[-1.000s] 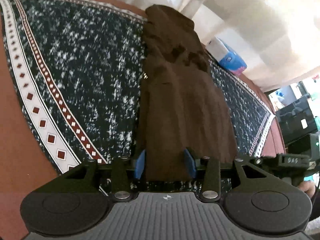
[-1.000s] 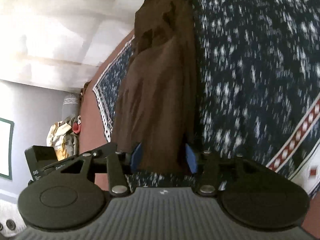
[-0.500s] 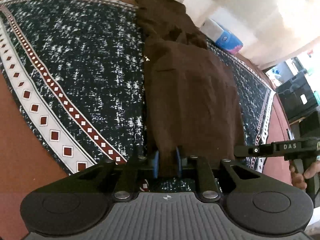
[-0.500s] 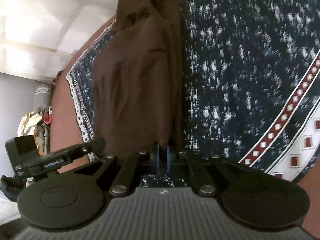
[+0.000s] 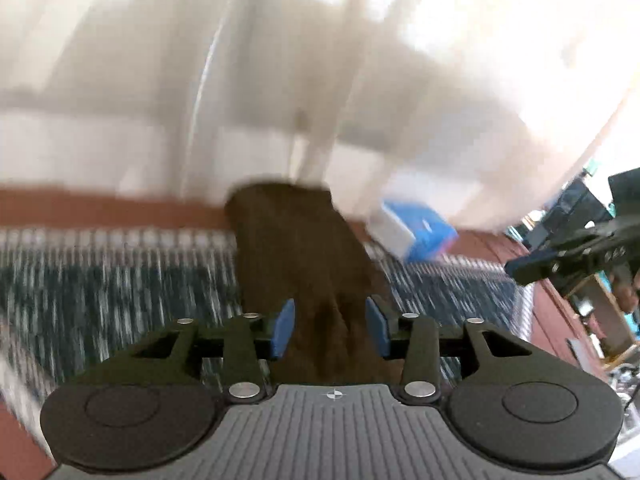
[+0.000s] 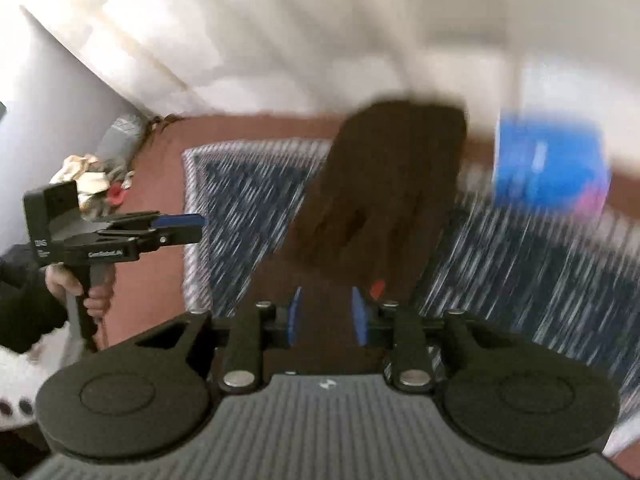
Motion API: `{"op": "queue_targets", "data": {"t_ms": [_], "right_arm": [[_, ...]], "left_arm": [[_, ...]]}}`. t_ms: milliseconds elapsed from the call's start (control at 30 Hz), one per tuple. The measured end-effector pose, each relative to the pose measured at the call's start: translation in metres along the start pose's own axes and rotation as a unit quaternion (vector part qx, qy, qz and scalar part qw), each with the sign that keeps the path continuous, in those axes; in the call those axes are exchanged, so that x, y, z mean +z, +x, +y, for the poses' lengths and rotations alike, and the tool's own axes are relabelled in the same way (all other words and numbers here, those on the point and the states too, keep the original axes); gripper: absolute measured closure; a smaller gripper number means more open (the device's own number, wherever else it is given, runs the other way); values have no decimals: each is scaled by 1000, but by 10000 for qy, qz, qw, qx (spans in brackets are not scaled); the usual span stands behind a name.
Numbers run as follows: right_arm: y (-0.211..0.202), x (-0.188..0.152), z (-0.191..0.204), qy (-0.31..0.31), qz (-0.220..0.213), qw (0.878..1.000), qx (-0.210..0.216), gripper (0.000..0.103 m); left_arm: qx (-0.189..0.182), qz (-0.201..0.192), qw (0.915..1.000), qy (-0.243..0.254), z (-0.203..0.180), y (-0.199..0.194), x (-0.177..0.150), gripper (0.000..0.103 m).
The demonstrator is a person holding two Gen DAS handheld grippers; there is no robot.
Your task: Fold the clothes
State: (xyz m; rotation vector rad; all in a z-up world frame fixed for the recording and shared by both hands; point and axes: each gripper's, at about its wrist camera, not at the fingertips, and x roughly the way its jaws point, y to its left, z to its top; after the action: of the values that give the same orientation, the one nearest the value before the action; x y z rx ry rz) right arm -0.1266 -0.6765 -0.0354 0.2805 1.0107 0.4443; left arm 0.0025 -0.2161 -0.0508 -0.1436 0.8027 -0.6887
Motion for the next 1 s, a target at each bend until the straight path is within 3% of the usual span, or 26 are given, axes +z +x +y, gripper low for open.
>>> {"op": "queue_targets", "data": {"t_ms": [67, 100, 200, 367, 533, 700, 833, 900, 1000], "right_arm": [[9, 22, -15, -14, -239, 9997, -31, 61], [14, 33, -22, -22, -358, 9993, -47, 54], [44, 46, -52, 428, -651, 9969, 68, 53], [112, 39, -98, 993, -393, 9942, -160, 53], [141, 32, -130, 1238, -349, 9915, -219, 50], [155, 32, -136, 1238, -371, 9915, -131, 50], [163, 34, -136, 1213, -310, 9921, 58, 54], [163, 36, -136, 1266, -273, 9914, 186, 70], [162, 35, -139, 1375, -276, 9898, 269, 71]], "left_arm": [[43, -46, 9999, -93, 12, 23, 19, 34], [14, 30, 9995, -317, 21, 38, 23, 34], [84, 244, 9976, -637, 37, 75, 26, 34], [246, 605, 9972, -377, 50, 120, 21, 34], [228, 646, 9969, -384, 69, 145, 15, 34], [107, 752, 9967, -290, 73, 160, 13, 34], [7, 804, 9966, -152, 68, 163, 12, 34], [-4, 830, 9965, -95, 67, 164, 12, 33], [-21, 918, 9957, -105, 68, 167, 13, 33]]}}
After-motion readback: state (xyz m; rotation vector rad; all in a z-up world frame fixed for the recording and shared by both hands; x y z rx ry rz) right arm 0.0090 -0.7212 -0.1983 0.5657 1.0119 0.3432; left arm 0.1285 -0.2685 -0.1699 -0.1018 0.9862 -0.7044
